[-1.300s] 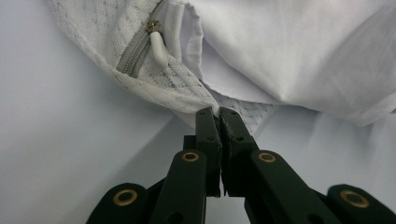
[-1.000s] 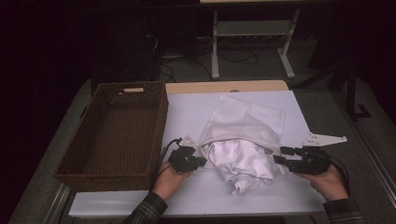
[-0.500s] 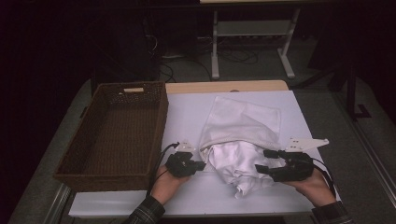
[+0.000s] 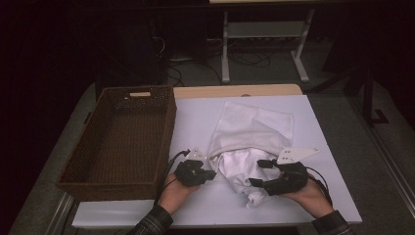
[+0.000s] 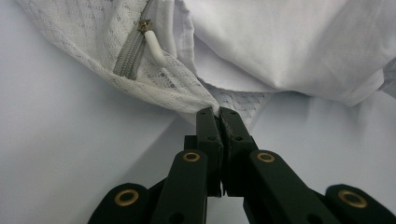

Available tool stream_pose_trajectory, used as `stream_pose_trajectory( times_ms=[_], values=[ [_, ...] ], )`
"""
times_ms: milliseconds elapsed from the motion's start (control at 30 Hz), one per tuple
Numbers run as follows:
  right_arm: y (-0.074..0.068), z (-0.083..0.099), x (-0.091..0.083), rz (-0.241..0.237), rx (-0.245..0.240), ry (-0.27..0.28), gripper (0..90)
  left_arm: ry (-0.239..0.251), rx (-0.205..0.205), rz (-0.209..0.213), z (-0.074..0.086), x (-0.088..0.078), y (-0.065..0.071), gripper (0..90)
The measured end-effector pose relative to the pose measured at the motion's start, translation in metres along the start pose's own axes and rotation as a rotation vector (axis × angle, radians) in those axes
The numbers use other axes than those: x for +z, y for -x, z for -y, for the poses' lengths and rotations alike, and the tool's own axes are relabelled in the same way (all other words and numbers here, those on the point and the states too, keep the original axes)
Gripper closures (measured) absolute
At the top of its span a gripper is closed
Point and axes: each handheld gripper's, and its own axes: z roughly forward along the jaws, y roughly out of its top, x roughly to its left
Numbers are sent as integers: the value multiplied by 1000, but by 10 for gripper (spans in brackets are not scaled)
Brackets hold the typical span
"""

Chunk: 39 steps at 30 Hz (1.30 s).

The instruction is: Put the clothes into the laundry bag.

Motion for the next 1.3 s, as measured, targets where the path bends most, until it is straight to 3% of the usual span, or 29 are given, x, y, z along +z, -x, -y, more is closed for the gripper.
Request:
stream_pose_trajectory(
  times_ms=[433, 600, 767, 933, 1000, 1300],
  values=[
    [-3, 7, 24, 54, -61, -114, 336, 2, 2, 1, 1, 0, 0, 878],
    [-4, 11, 31, 112, -86, -146, 516, -6, 3, 0, 0, 0, 0, 878],
    [-4, 11, 34, 135, -96, -150, 678, -5, 3, 4, 0, 1, 1, 879],
    [-3, 10, 37, 151, -91, -153, 715, -9, 6, 8, -1, 0, 2, 883],
    [-3, 10, 39, 166, -89, -149, 805, -14, 10, 12, -1, 0, 4, 884],
    [-1, 6, 45, 209, -70, -137, 820, -29, 24, 27, -3, 0, 7, 887]
  ],
)
